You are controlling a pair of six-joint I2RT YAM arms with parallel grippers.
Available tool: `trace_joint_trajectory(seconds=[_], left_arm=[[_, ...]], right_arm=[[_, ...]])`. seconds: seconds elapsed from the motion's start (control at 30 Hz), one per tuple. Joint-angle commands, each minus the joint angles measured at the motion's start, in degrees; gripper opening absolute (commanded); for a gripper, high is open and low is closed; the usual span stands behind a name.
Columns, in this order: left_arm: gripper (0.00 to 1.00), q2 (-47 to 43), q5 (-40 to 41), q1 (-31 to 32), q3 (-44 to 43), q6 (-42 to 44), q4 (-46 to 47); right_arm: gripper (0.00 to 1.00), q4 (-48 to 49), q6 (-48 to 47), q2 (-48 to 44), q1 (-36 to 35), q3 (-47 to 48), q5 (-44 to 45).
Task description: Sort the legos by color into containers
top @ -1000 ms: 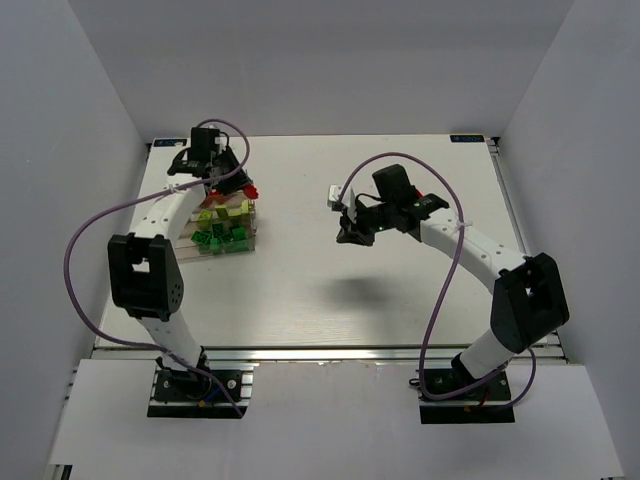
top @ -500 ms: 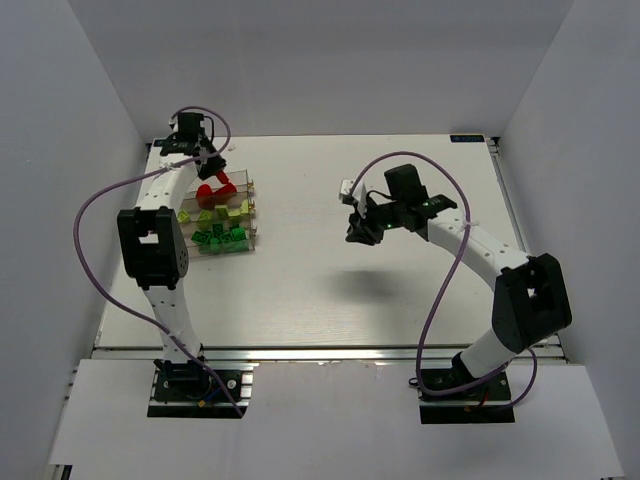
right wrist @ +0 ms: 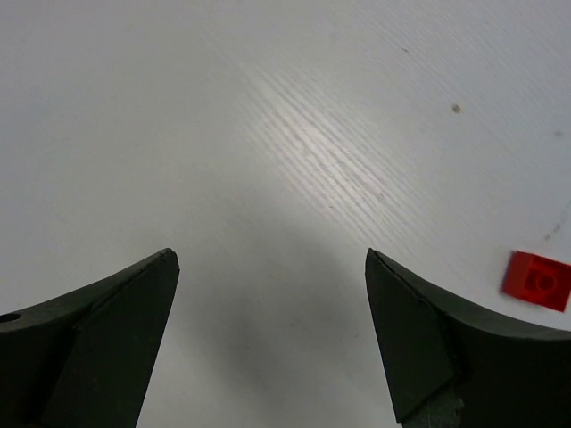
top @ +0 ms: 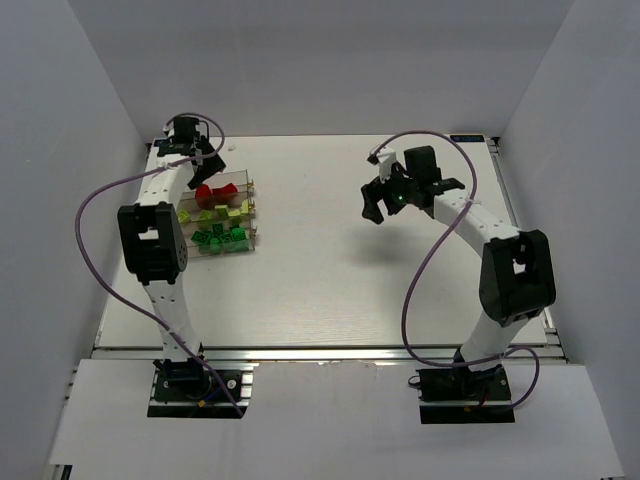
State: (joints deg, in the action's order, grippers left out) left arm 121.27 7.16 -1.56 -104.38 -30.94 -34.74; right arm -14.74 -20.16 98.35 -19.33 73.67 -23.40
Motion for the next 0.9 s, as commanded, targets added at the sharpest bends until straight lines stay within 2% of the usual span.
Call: trace_joint_trajectory(seconds=[0.0,0.17,0.23,0.43,0.63,0.87], left_arm=[[0.74,-6.38,0.23,-0.55,-0.04,-0.44,0.73],[0.76,-14.47,-5.21,-0.55,6.45,-0.44,4.93],[0.76,-19.90,-9.87,-0.55,12.51,-0.87,8.79],[0.76,-33.18,-17.08,-0.55,29.11,-4.91,16.18],[0.76,-41.37,-18.32,-0.55,39.76,-7.29,18.48],[0.76,-46.91,-19.99,-0.55,45.57,-9.93,20.15]], right_arm=[[0.90,2.70,8.81,2.45,0.52,3.93,10.79],[0.89,3.39,9.79,5.54,1.58,5.43,18.82],[0.88,3.67,9.79,6.94,2.89,6.13,19.97],[0.79,2.09,8.83,12.48,6.06,11.49,23.13],[0.74,1.30,5.93,17.75,8.78,16.58,25.24],[0.69,-0.55,4.43,24.70,10.98,23.09,24.37]])
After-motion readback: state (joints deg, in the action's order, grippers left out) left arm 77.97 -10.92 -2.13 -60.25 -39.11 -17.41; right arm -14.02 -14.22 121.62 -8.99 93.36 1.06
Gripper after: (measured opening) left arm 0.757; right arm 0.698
